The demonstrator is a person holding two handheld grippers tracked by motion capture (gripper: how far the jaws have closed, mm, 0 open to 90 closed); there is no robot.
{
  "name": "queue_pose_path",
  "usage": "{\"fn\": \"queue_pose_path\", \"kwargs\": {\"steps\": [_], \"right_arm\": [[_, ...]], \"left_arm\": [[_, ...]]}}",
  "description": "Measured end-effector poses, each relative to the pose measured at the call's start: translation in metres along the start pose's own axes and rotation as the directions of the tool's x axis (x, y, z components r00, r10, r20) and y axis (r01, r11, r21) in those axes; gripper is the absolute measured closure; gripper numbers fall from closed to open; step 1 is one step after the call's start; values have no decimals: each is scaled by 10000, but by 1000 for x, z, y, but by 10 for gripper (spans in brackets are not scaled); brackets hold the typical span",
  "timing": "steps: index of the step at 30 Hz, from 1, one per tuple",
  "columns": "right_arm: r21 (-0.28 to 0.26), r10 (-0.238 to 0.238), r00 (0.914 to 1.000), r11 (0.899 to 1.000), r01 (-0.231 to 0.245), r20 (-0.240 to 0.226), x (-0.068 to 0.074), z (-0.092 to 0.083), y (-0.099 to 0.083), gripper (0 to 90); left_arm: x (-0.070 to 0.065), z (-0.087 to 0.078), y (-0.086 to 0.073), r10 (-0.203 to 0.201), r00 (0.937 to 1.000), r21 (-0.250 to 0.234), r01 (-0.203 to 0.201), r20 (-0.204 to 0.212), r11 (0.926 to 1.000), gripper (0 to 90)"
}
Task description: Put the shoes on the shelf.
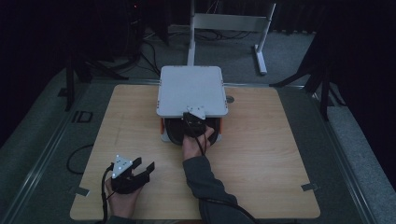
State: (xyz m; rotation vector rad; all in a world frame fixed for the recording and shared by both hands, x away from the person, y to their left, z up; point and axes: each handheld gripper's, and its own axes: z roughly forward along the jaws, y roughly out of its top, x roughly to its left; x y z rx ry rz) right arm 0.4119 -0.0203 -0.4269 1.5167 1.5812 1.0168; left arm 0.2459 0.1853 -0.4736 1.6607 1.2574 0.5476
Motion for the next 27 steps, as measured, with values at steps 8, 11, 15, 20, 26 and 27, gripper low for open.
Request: {"fn": "queue_pose_path", "kwargs": {"steps": [8,11,15,20,26,27], "right_arm": [[-28,54,10000,10000,-54,17,4,12,2,670],[34,4,9991,10000,-2,-423,3,12,-5,518],[107,-53,9969,9999,61,-791,0,2,-12,461],[142,-344,9898,9992,367,-1380,-3,-13,-19,433],[72,-788,9803,9966,815,-1812,-6,-27,-23,414],[60,-895,9780,9957,923,-1882,-7,-29,-23,414]], "left_arm": [[-2,1,-1,-4,10000,28,4,30,10000,413],[-2,2,-1,23,10000,64,-23,54,10000,413],[-3,2,-2,39,10000,82,-40,55,10000,413],[-2,3,-2,14,10000,101,-14,12,9999,412],[-1,5,-3,88,9999,203,-86,-88,9998,409],[-1,5,-4,81,9999,203,-79,-115,9998,409]]}}
